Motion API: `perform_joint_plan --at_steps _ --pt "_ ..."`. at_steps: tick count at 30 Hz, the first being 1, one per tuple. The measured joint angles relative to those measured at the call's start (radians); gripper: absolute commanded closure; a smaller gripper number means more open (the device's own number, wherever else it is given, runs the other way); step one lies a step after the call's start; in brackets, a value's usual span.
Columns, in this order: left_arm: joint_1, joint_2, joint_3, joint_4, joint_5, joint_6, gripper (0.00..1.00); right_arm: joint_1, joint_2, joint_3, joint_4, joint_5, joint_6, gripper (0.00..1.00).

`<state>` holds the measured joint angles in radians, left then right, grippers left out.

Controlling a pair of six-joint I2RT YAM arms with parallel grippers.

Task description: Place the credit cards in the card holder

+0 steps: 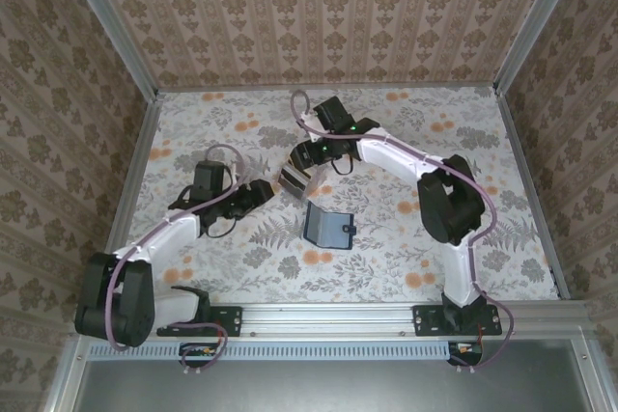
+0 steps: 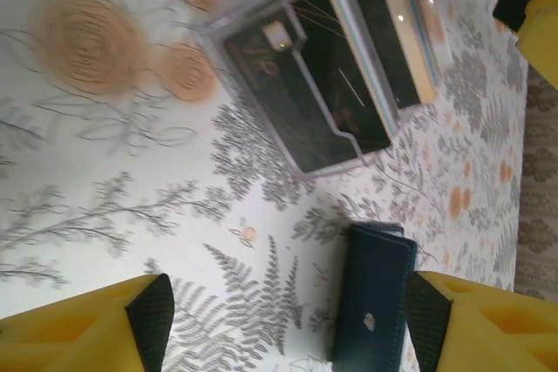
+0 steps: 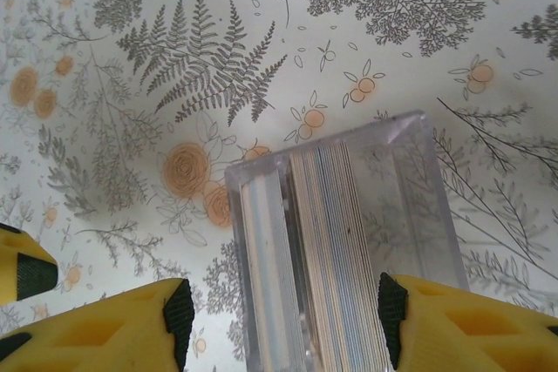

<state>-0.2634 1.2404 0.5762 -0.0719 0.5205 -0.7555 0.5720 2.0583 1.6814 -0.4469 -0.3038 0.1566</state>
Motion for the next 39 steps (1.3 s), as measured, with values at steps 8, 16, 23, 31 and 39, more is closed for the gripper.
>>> perform_joint_plan --at_steps 8,16,23,31,39 --pt "0.071 0.016 -0.015 -0.007 -0.025 -0.038 0.31 0.001 0.121 0.131 -0.113 0.005 -0.027 0.37" --pt "0.106 0.004 -0.018 -0.033 -0.039 -0.038 0.31 0.010 0.161 0.189 -0.175 0.006 -0.046 0.37" --pt "0.108 0.002 -0.027 -0.034 -0.039 -0.038 0.31 0.022 0.180 0.206 -0.212 -0.057 -0.048 0.40" --pt "0.108 0.021 -0.027 -0.032 -0.034 -0.037 0.31 0.005 0.180 0.202 -0.196 -0.181 0.012 0.49" --pt "0.109 0.028 -0.027 -0.032 -0.031 -0.037 0.31 -0.040 0.177 0.179 -0.124 -0.291 0.084 0.67"
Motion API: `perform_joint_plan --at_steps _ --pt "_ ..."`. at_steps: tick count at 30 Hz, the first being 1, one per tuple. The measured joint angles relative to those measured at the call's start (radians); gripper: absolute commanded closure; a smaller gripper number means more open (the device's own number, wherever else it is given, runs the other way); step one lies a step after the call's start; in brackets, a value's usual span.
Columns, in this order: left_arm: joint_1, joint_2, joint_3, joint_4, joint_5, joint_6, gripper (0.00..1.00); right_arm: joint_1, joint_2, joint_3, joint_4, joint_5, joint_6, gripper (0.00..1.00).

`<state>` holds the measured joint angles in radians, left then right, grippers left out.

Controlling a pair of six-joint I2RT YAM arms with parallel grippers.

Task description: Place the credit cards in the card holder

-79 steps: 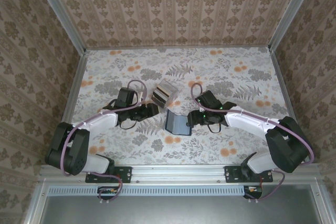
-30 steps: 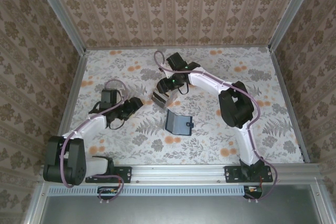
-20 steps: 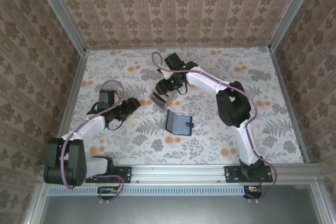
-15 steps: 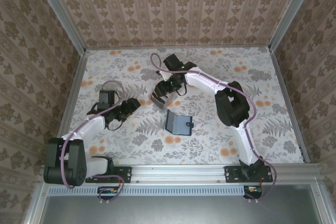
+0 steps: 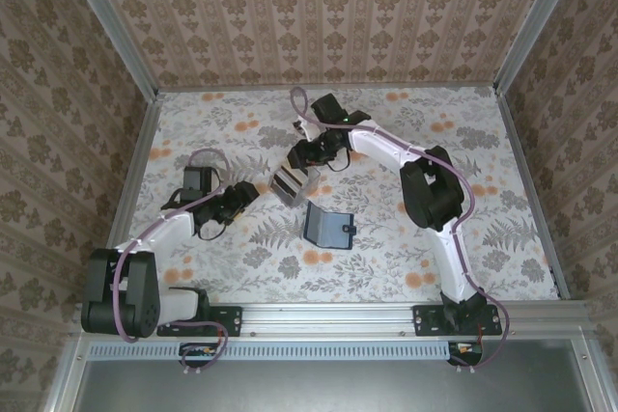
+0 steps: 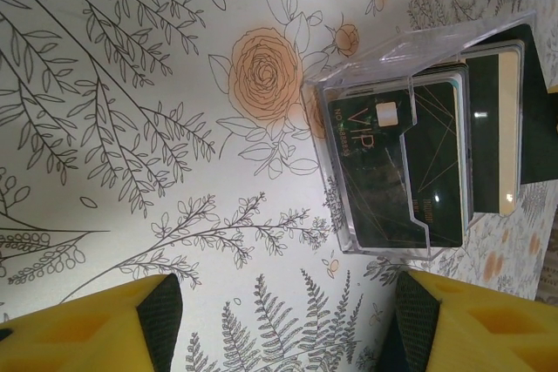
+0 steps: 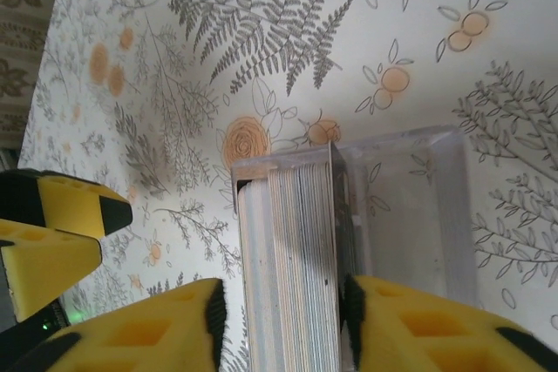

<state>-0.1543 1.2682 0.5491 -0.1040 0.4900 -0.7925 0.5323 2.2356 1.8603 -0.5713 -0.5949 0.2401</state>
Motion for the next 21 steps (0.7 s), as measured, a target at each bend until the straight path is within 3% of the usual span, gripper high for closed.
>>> perform_joint_plan --at_steps 7,13,19,21 --pt "0.005 0.000 0.000 0.000 0.003 0.000 0.31 -0.004 0.000 -0.001 -0.002 -0.011 0.003 0.83" --pt "0.005 0.000 0.000 0.000 0.008 0.000 0.32 0.008 0.000 -0.001 -0.029 0.040 -0.027 0.81" --pt "0.005 0.000 0.000 0.000 0.011 0.000 0.32 0.036 -0.010 -0.008 -0.053 0.124 -0.072 1.00" --pt "0.005 0.000 0.000 0.000 0.011 0.000 0.32 0.041 -0.016 -0.016 -0.055 0.153 -0.078 1.00"
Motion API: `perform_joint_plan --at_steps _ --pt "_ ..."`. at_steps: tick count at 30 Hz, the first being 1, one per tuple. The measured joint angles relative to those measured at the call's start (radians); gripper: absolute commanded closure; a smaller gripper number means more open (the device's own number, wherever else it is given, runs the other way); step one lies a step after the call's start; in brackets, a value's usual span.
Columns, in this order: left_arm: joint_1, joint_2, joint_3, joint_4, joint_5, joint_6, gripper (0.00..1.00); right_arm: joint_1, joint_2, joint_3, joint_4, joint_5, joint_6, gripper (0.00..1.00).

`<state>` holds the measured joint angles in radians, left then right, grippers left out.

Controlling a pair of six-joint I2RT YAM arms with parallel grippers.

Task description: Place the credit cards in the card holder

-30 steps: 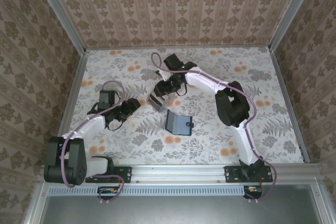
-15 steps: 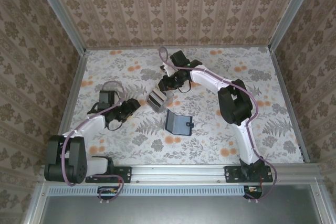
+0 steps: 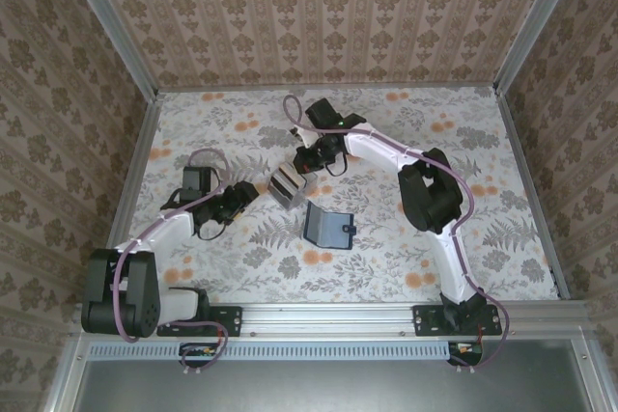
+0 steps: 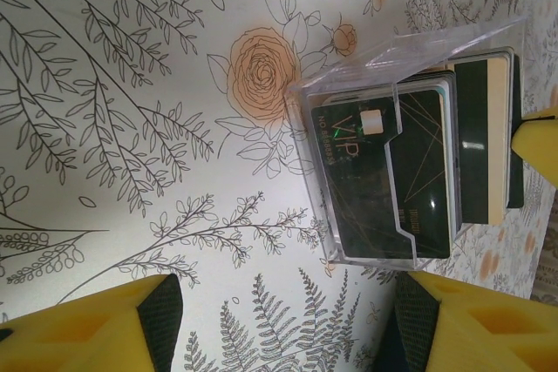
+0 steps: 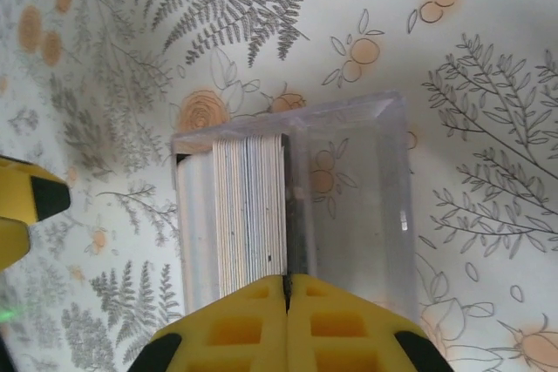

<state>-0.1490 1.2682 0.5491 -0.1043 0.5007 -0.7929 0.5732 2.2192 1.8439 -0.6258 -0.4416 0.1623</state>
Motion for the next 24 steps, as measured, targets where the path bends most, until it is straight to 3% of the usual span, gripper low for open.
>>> perform_joint_plan --at_steps 15,24 --pt "-0.002 -0.055 0.000 -0.002 0.000 0.008 0.32 0.003 -0.136 -0.150 0.079 0.081 -0.002 1.00" --pt "-0.117 -0.092 0.027 -0.075 0.008 0.078 0.32 -0.007 -0.373 -0.384 0.218 0.180 0.097 1.00"
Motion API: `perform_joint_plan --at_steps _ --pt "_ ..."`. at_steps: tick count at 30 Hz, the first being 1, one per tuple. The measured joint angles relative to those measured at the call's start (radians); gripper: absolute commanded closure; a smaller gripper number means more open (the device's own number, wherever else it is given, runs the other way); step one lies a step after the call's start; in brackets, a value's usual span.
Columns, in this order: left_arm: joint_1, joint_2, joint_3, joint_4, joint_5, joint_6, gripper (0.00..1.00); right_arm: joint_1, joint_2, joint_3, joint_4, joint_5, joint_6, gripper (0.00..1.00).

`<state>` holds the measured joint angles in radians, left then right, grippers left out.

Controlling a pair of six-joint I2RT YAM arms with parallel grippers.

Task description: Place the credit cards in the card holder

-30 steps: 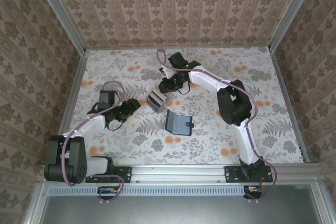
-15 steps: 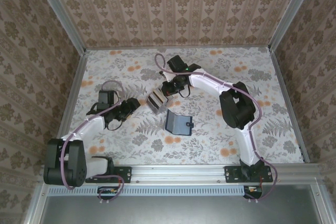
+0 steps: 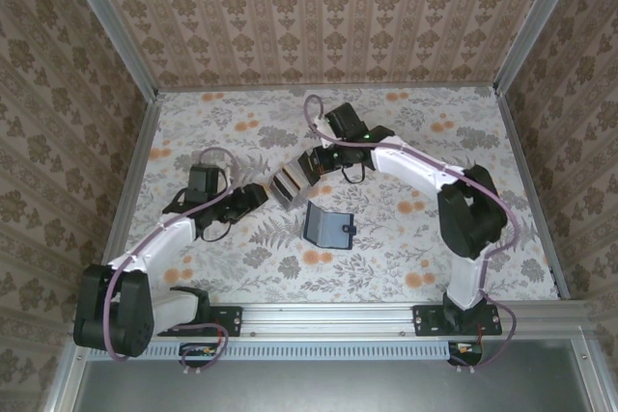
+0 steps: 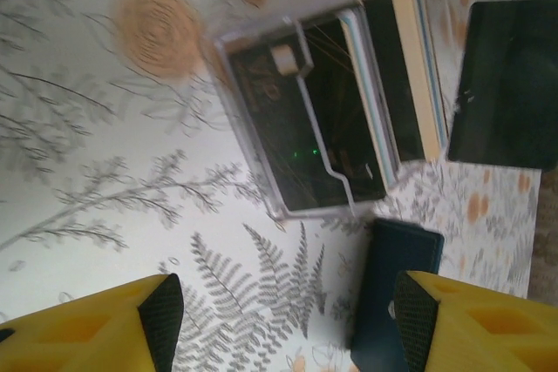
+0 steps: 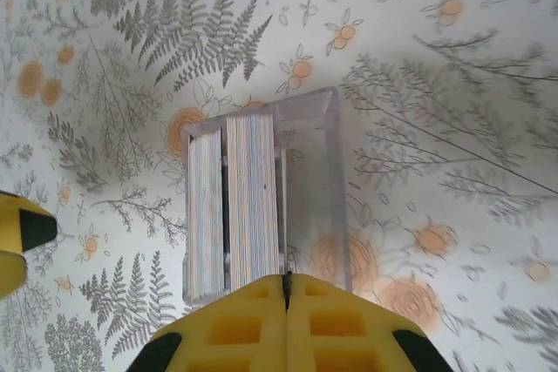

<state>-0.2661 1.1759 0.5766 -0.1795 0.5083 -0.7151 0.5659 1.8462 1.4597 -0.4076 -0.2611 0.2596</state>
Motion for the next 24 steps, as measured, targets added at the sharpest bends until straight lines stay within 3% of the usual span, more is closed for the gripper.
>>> perform_joint_plan --at_steps 5,12,18,24 --pt "-0.138 0.000 0.064 -0.067 -0.034 0.060 0.32 -0.010 -0.233 -0.185 0.087 0.045 0.092 1.00" --pt "-0.298 0.070 0.130 -0.114 -0.058 0.105 0.32 -0.032 -0.532 -0.560 0.228 0.010 0.310 1.00" --pt "-0.362 0.162 0.136 -0.136 -0.072 0.110 0.35 -0.031 -0.563 -0.795 0.323 -0.066 0.487 1.00" --pt "-0.363 0.224 0.154 -0.150 -0.084 0.109 0.51 -0.031 -0.519 -0.875 0.463 -0.157 0.584 1.00"
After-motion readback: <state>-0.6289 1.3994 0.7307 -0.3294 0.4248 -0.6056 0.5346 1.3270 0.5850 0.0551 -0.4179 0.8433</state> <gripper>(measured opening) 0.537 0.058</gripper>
